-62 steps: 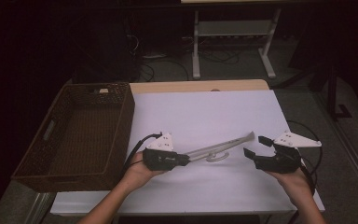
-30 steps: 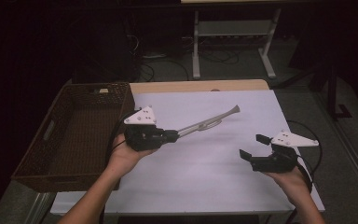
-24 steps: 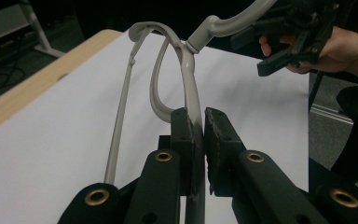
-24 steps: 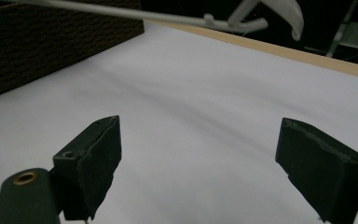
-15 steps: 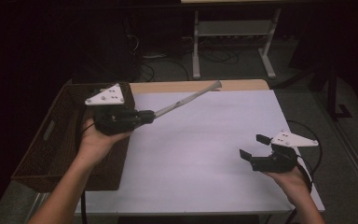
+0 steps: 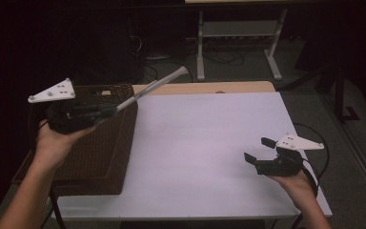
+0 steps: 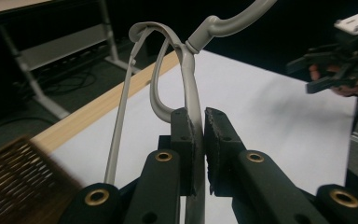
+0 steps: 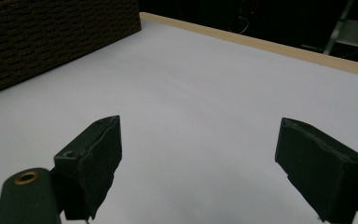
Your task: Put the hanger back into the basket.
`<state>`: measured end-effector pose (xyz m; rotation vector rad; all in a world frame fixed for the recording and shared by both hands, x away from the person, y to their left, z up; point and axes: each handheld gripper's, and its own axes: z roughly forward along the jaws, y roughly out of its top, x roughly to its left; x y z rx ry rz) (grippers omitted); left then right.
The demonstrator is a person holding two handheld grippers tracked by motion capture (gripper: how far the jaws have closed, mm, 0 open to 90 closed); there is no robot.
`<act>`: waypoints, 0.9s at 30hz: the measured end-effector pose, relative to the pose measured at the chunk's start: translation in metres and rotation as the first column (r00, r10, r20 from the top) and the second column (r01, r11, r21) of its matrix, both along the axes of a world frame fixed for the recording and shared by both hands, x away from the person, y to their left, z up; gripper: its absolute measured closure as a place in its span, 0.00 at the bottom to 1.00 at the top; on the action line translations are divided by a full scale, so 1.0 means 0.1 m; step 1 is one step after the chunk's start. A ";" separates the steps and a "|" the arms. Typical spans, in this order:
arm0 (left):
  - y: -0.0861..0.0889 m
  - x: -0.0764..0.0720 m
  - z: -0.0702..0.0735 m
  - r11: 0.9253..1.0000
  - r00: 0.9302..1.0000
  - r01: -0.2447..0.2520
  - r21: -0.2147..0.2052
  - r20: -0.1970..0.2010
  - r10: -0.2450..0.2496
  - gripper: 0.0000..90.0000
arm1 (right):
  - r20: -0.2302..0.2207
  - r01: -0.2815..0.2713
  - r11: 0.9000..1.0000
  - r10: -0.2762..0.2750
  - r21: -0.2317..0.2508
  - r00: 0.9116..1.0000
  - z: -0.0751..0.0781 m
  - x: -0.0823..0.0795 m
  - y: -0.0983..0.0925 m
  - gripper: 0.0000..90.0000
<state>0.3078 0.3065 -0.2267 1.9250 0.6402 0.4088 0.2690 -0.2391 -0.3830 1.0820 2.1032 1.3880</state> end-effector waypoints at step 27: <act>1.22 -0.27 -0.42 0.972 0.970 -0.233 0.035 -0.059 0.234 0.92 | -0.004 0.011 1.000 -0.011 -0.018 1.000 -0.01 0.03 0.01 0.16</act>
